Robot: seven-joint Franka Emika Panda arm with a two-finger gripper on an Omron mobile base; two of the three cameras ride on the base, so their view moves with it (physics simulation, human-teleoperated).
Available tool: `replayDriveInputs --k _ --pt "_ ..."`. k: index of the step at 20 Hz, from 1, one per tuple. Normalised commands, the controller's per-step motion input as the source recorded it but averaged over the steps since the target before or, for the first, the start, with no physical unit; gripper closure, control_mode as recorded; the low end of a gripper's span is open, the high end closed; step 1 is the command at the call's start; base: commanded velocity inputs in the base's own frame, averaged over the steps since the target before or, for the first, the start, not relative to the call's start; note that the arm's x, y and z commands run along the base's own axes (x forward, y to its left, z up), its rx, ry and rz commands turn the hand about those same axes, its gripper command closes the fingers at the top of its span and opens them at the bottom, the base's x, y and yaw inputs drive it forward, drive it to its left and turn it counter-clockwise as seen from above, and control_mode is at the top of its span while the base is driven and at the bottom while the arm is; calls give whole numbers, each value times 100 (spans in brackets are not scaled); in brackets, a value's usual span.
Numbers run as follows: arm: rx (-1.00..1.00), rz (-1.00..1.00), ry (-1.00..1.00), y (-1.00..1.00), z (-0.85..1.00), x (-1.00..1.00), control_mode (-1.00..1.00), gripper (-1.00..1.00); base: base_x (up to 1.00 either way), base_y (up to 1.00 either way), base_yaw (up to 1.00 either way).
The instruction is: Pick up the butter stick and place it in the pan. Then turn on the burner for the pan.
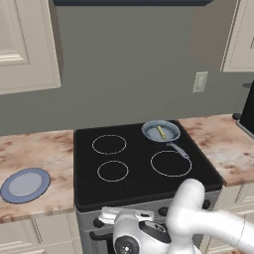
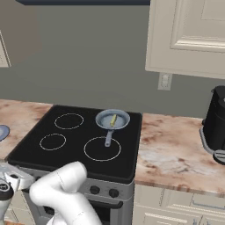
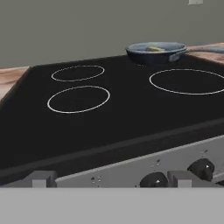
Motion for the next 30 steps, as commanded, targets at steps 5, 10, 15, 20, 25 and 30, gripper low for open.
replayDriveInputs --k 5,10,15,20,25,30 --pt "0 7 -9 -4 -39 23 -100 -100 0 0 0" --pt "-2 10 -7 -5 -28 31 -100 -100 0 0 0" --pt "-5 9 -9 -9 -35 9 -100 -100 0 0 0" --pt "-3 2 -9 -17 -19 15 -100 -100 0 0 0" --pt "-3 0 -13 -13 -20 19 -100 -100 0 0 0" --pt "0 0 -10 -11 -6 36 -100 -100 0 0 0"
